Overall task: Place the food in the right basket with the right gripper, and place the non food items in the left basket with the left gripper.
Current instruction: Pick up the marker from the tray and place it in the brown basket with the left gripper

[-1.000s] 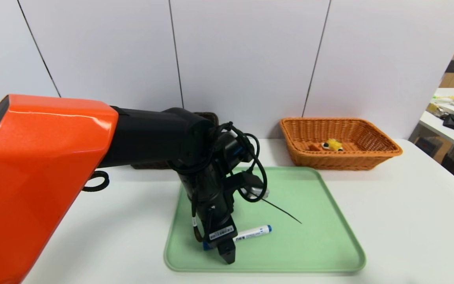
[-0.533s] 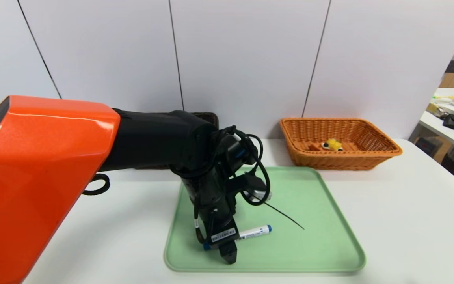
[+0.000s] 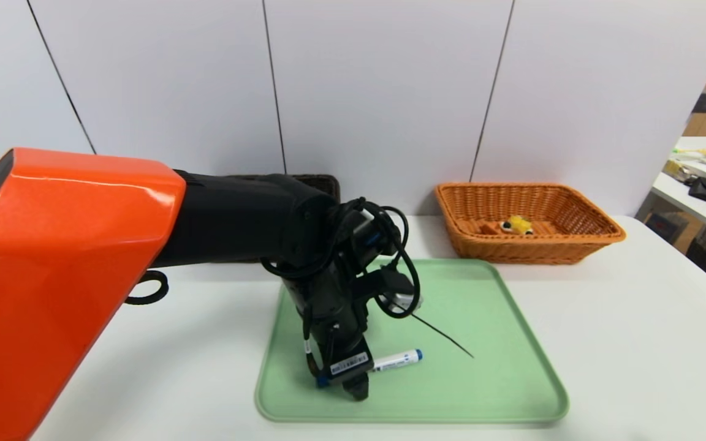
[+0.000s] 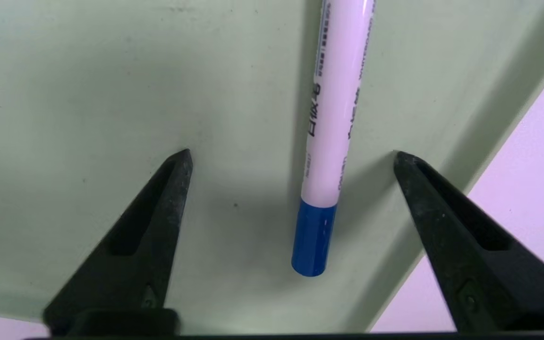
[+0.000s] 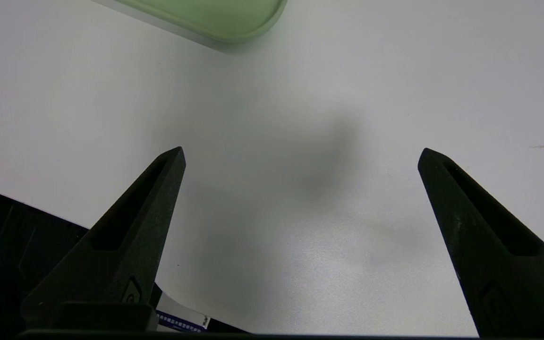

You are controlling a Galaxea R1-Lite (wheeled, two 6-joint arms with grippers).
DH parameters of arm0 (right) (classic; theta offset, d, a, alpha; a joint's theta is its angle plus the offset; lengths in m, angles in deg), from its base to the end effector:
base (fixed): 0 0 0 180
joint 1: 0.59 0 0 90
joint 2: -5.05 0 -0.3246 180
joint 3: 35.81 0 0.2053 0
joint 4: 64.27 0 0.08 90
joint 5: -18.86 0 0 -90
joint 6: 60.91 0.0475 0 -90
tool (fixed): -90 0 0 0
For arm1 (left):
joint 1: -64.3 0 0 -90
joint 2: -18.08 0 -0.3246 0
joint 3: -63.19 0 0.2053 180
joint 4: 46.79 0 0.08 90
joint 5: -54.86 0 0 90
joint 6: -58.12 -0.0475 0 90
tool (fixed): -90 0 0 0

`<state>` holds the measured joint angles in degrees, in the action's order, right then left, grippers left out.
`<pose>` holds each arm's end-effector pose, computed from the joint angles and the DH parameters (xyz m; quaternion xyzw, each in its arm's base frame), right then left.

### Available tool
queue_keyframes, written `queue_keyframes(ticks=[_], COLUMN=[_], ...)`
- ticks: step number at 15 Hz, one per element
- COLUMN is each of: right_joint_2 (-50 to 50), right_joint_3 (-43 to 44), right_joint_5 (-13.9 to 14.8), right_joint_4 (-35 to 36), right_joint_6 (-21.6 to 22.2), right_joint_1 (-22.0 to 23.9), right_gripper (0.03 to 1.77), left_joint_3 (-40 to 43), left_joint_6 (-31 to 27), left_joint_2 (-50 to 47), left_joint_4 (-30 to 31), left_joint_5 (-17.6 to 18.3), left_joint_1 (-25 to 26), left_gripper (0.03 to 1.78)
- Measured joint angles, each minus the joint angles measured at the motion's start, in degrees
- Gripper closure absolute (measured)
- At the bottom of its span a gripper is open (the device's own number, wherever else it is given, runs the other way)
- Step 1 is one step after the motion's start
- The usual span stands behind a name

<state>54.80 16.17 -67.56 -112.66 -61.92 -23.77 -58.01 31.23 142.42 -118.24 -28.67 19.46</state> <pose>0.0781 0.0302 0.1638 -0.0987 0.3800 0.1599 0.9057 0.2954 -0.3013 0.1342 0.3604 0.4765 -0.4680 0.6512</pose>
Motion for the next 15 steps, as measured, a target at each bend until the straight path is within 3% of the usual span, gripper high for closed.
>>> queue_keyframes(ticks=[3,6,8,15], right_joint_2=[0.0,0.0,0.0,-0.1], right_joint_3=[0.0,0.1,0.1,0.1], right_joint_5=[0.0,0.0,0.0,0.0], right_joint_4=[0.0,0.0,0.0,0.0], right_joint_6=[0.0,0.0,0.0,0.0], right_joint_1=[0.0,0.0,0.0,0.0], right_gripper=[0.10,0.10,0.10,0.10], left_joint_3=[1.1,1.3,1.5,1.7], left_joint_6=[0.2,0.2,0.2,0.2], left_joint_2=[0.0,0.0,-0.1,-1.1], left_joint_4=[2.4,2.4,2.3,2.3], left_joint_5=[-0.4,-0.5,-0.5,-0.6], left_joint_1=[-0.1,-0.1,-0.1,-0.4], left_gripper=[0.78,1.06,1.64,1.64])
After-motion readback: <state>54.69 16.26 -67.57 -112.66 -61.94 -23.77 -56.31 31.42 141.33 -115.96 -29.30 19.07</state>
